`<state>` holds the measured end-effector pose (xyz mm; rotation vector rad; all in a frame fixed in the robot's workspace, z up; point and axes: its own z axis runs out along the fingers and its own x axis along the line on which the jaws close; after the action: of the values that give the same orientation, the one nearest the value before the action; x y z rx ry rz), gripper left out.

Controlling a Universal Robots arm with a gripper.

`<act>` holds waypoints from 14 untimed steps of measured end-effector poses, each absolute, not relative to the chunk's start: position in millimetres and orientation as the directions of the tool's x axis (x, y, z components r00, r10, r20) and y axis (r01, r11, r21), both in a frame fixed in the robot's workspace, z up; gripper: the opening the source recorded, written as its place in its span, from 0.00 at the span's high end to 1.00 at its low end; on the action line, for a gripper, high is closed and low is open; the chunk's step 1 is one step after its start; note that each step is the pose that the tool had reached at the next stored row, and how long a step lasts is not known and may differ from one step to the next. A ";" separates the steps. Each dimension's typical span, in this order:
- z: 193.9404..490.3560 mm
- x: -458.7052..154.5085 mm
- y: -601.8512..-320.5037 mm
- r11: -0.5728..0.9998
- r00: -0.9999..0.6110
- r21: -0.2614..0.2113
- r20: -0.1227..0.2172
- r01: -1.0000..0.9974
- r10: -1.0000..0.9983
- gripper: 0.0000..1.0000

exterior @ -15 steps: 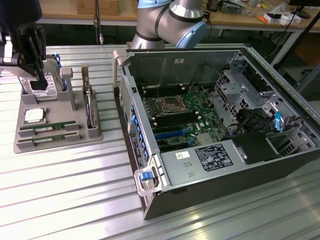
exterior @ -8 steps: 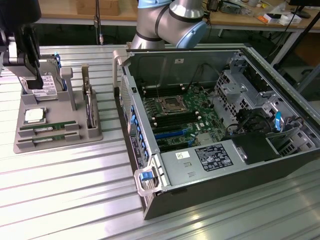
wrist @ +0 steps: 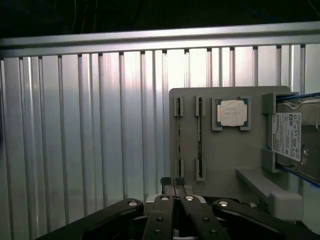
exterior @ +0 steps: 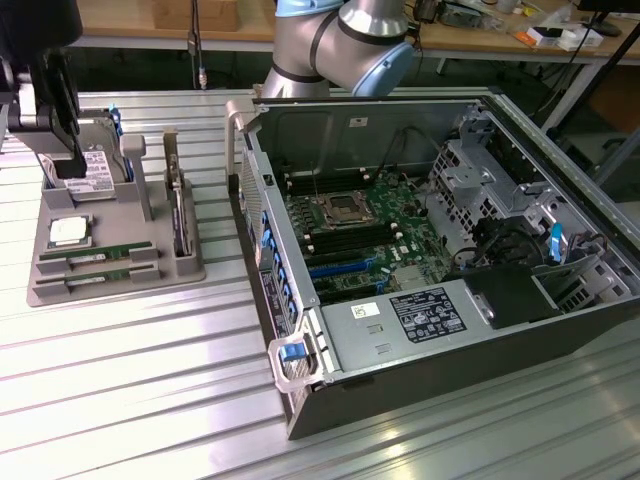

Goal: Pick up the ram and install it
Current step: 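Pick up the ram and move it above insertion slot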

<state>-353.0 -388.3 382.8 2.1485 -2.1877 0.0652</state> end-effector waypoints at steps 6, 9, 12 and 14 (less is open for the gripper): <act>382.7 -352.7 -391.3 0.013 -0.016 0.056 -0.060 -0.998 -0.998 0.89; 382.7 -352.7 -391.3 0.013 -0.016 0.056 -0.065 -0.998 -0.998 0.89; 382.7 -352.7 -391.3 0.012 -0.016 0.056 -0.073 -0.998 -0.997 0.89; 382.7 -352.7 -391.3 0.012 -0.016 0.056 -0.076 -0.998 -0.997 0.89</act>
<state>-352.7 -391.3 382.7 2.2136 -2.2450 -0.1481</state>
